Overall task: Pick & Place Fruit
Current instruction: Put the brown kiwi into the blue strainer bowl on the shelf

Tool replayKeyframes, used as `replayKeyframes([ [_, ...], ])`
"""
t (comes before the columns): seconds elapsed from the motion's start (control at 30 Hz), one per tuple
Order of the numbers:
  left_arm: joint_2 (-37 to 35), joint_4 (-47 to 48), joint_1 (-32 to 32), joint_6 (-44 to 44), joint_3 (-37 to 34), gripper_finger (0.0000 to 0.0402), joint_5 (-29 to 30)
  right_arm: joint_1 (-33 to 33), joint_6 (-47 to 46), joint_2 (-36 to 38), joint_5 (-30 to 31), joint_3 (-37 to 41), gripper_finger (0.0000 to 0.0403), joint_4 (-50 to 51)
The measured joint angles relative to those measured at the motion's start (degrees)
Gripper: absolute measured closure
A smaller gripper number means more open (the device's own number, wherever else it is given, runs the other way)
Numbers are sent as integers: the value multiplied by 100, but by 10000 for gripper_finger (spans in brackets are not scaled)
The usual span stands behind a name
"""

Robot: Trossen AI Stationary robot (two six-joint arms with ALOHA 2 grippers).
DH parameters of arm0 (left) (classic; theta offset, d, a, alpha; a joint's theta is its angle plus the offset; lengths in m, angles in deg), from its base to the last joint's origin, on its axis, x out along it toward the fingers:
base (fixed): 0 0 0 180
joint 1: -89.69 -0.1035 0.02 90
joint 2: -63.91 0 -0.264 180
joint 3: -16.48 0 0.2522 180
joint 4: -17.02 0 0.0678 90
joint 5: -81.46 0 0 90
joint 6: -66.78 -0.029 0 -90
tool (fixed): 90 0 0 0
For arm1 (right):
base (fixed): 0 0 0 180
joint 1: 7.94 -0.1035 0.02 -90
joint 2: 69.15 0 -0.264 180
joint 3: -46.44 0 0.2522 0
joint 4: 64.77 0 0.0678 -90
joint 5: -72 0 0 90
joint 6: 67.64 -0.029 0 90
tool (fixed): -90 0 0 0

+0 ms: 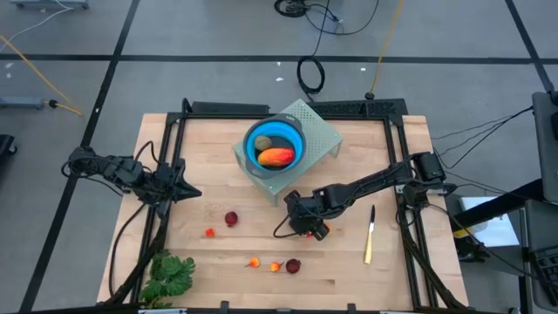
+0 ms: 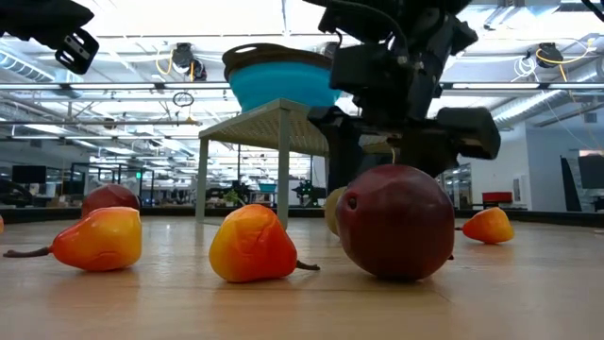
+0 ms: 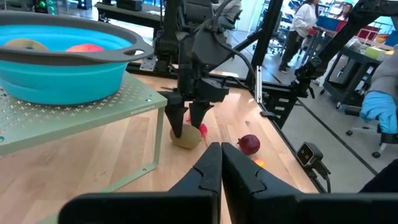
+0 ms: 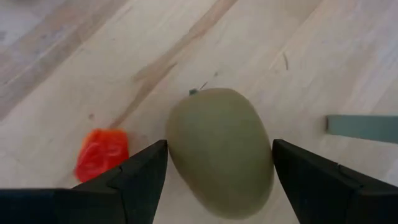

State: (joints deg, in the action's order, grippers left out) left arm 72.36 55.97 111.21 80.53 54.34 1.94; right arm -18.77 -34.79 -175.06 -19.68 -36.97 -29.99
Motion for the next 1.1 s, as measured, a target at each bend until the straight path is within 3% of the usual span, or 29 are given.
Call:
replayKeyframes([
  [0.6, 0, 2, 0, 23, 2, 392, 4, 52, -215, 0, 6, 297, 122, -321],
  [1.1, 0, 2, 0, 45, 2, 388, 11, 50, -517, 0, 9, 297, 171, -496],
])
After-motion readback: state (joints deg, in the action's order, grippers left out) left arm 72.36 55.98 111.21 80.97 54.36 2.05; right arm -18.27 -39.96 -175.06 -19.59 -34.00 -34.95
